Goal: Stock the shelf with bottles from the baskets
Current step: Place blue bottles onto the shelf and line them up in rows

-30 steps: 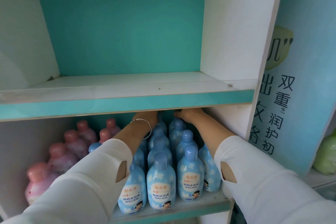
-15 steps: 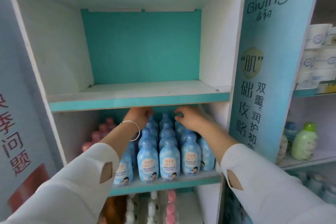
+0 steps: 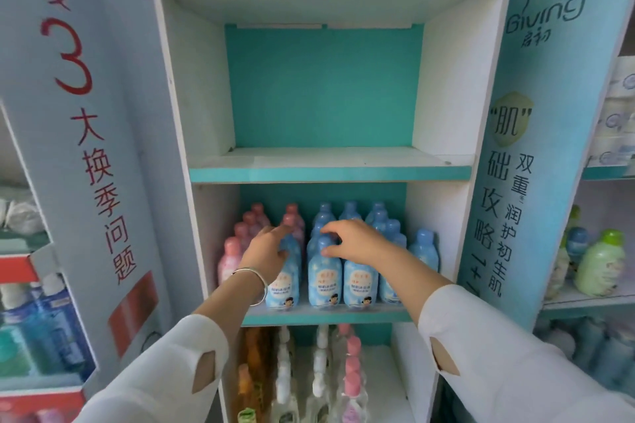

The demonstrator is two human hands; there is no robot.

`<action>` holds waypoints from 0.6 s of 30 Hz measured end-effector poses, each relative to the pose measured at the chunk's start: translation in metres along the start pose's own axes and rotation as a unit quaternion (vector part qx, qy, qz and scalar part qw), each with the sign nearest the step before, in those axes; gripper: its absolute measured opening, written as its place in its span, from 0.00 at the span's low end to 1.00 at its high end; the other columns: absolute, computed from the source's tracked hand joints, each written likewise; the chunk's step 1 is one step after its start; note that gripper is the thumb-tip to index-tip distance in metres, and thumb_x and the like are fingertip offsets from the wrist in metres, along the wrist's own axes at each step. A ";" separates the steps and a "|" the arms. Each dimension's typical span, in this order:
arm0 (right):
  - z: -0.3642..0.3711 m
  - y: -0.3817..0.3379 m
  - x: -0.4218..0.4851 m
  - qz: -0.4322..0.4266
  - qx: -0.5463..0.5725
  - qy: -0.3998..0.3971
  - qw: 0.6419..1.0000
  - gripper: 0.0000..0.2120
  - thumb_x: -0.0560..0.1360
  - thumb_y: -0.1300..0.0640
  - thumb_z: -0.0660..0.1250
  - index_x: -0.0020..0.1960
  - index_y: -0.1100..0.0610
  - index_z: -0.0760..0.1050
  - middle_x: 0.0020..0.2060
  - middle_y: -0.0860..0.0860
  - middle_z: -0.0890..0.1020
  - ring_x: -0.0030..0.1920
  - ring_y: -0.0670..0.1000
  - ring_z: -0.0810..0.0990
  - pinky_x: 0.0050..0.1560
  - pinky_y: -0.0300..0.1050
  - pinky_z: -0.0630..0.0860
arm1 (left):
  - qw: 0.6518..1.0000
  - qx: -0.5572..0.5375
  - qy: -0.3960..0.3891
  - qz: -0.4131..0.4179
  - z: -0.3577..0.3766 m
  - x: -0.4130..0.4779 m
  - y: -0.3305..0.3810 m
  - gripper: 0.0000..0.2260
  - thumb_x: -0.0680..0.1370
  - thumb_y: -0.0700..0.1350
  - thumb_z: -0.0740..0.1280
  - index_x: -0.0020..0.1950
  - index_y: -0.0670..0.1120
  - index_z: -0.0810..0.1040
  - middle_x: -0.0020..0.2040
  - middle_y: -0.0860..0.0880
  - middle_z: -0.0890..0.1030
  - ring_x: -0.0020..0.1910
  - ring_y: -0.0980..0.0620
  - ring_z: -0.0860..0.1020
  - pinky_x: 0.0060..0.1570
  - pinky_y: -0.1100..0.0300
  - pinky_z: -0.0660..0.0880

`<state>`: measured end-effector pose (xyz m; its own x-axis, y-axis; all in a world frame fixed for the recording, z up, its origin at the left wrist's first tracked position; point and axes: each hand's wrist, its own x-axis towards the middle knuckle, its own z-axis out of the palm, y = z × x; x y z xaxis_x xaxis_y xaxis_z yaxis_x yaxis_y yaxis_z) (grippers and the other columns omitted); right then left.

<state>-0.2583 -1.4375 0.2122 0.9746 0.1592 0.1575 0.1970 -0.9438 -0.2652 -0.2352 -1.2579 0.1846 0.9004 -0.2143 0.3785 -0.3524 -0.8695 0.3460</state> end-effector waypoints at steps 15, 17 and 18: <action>0.003 -0.002 0.017 -0.005 -0.052 -0.008 0.999 0.10 0.74 0.50 0.65 0.49 0.56 0.75 0.34 0.48 0.71 0.43 0.52 0.71 0.35 0.42 0.60 | 0.992 -0.126 -0.008 -0.012 0.005 0.002 -0.011 0.14 0.75 0.39 0.66 0.60 0.44 0.78 0.52 0.42 0.81 0.49 0.44 0.77 0.42 0.64 0.64; 0.003 -0.003 0.019 -0.003 -0.054 -0.015 0.998 0.07 0.74 0.50 0.65 0.43 0.53 0.72 0.32 0.47 0.70 0.42 0.52 0.71 0.33 0.41 0.58 | 0.991 -0.132 -0.004 -0.017 0.005 0.000 -0.010 0.13 0.75 0.40 0.66 0.60 0.44 0.77 0.52 0.42 0.81 0.51 0.43 0.77 0.46 0.60 0.67; 0.002 -0.004 0.019 -0.006 -0.055 -0.021 0.998 0.08 0.74 0.50 0.66 0.39 0.52 0.70 0.32 0.46 0.69 0.42 0.52 0.70 0.35 0.42 0.59 | 0.991 -0.134 -0.003 -0.017 0.006 0.000 -0.010 0.13 0.75 0.40 0.66 0.60 0.44 0.77 0.52 0.42 0.81 0.51 0.43 0.77 0.48 0.59 0.69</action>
<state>-0.2399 -1.4300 0.2141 0.9763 0.1805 0.1198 0.1982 -0.9673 -0.1580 -0.2305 -1.2513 0.1758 0.9140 -0.1899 0.3586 -0.3763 -0.7274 0.5738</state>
